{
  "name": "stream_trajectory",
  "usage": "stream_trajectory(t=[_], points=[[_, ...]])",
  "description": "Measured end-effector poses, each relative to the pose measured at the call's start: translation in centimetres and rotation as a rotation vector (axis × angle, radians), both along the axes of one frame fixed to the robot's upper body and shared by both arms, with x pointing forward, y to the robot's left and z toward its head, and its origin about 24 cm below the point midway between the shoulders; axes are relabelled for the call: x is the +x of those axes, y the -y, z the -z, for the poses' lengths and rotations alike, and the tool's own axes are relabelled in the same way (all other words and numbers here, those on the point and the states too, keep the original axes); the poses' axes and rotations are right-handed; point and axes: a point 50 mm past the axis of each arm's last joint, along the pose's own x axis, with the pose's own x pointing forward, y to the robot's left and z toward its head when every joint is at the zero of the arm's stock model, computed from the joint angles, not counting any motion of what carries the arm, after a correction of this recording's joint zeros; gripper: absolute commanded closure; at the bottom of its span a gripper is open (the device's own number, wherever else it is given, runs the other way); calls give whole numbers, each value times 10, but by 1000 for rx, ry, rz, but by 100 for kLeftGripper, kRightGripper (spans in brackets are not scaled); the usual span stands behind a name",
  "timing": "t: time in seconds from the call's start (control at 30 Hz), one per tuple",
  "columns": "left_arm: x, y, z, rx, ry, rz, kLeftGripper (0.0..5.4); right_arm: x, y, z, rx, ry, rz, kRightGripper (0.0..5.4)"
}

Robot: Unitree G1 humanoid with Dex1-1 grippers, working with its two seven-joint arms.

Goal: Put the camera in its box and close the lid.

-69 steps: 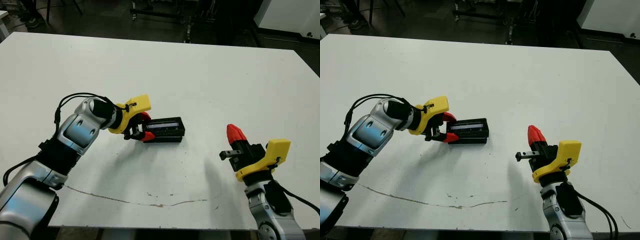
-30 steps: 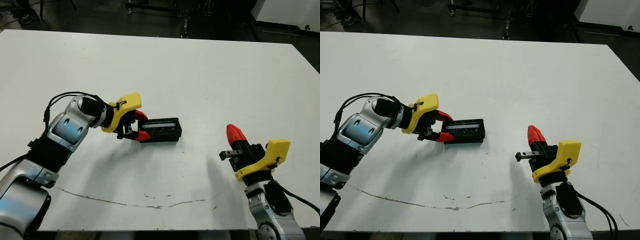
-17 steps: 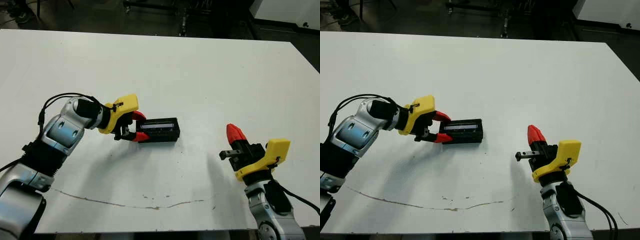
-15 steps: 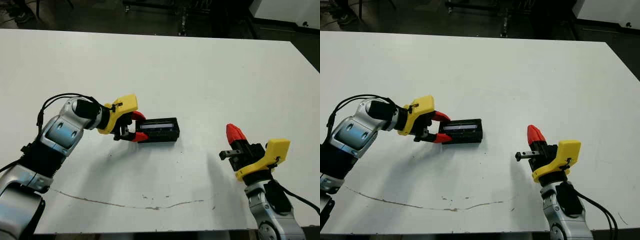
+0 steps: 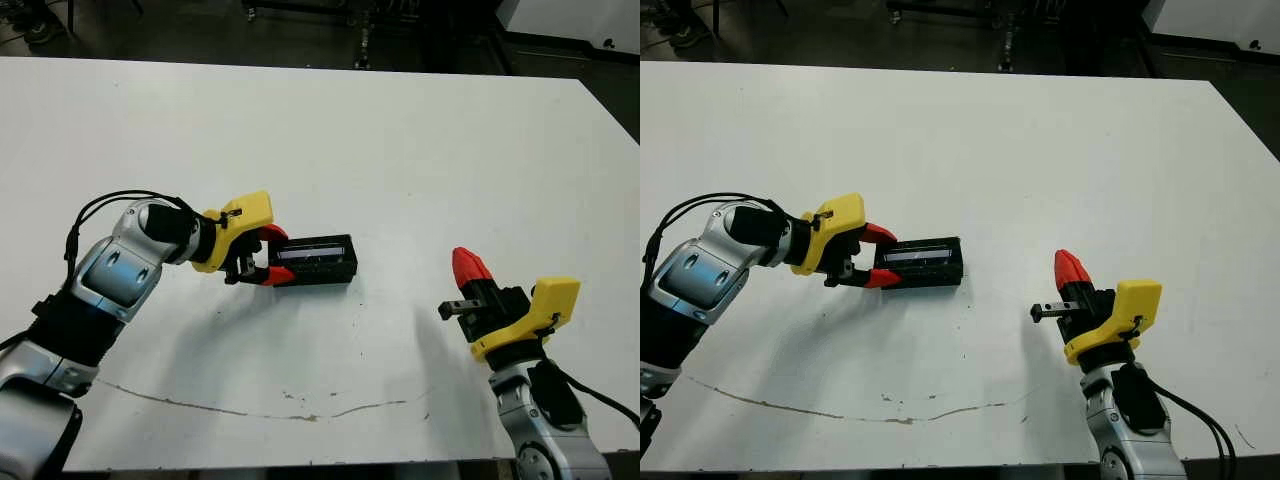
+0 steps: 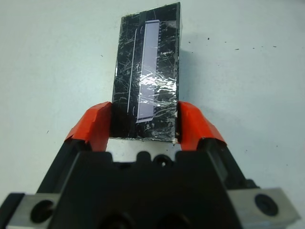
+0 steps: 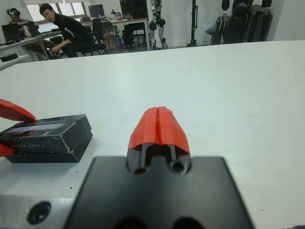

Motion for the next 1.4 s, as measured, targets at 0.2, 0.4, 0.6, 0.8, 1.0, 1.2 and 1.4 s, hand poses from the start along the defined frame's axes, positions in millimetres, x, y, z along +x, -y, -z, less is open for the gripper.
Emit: stream_trajectory(t=[0.2,0.4,0.6,0.8,1.0,1.2,1.4], points=[[0,-1,1,0,5,3,231,0,0,1,0,-1,-7,540],[0,-1,0,2,2,1,231,0,0,1,0,-3,0,540],[0,-5,2,-10,-6,-9,231,0,0,1,1,-3,-1,540],[0,-6,4,-22,-8,-9,231,0,0,1,2,-3,-1,540],[1,-3,4,5,1,3,202,0,-1,1,0,-4,-2,540],[-1,-2,10,141,48,27,119,0,0,1,1,-5,-1,540],[-4,-2,9,146,68,63,31,0,-1,1,2,-6,0,540]])
